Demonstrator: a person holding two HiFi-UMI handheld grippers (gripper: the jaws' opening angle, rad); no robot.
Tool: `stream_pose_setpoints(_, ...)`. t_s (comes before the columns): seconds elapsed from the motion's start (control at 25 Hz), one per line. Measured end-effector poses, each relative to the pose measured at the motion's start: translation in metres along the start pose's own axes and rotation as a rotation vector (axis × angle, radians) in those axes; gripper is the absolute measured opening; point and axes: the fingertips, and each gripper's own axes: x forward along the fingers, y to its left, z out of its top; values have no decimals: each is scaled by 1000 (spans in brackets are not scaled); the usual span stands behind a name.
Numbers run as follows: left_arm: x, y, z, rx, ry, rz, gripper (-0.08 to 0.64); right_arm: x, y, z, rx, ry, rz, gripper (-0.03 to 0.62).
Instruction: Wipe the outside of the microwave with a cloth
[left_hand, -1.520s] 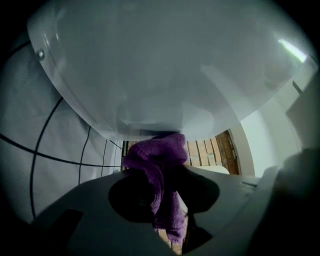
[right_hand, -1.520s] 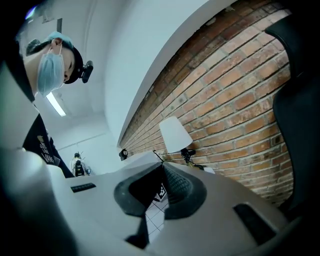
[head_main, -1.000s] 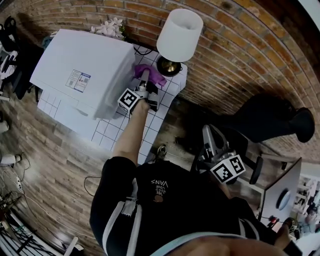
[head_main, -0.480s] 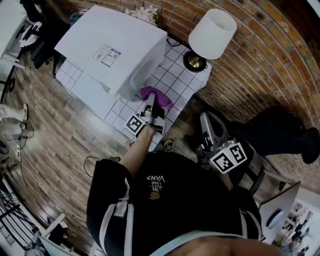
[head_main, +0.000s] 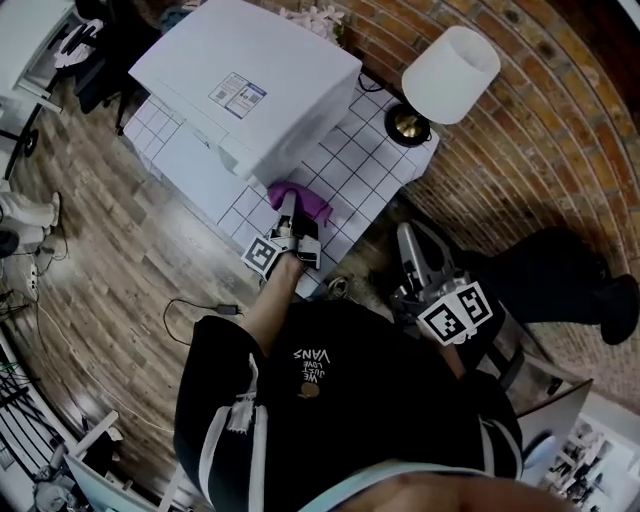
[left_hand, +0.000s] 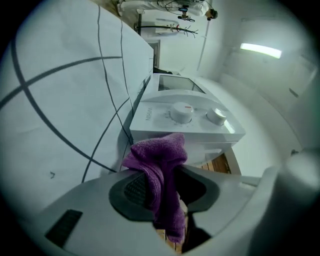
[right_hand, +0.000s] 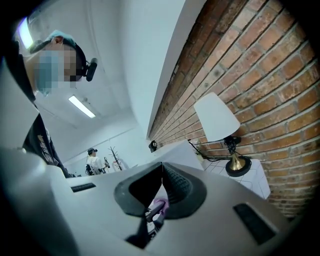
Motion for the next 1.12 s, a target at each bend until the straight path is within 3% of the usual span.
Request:
stream_pose_setpoints(0.28,45,14,-29,-27,79,-4,132,-20,-21,5,8,-32,-104,0)
stream_pose_setpoints(0.64,140,37,-94,-34,210,-13,132,-81,-70,8,51,-86,-337,0)
stream_pose_setpoints(0.92,214,30,-127,-24,230,-44,132,-119,-98,9,78,-112,-462,0)
stream_pose_setpoints(1.12,247,27,-139,-12,233,-64,132,-127,-106,13,83,-123,-491,0)
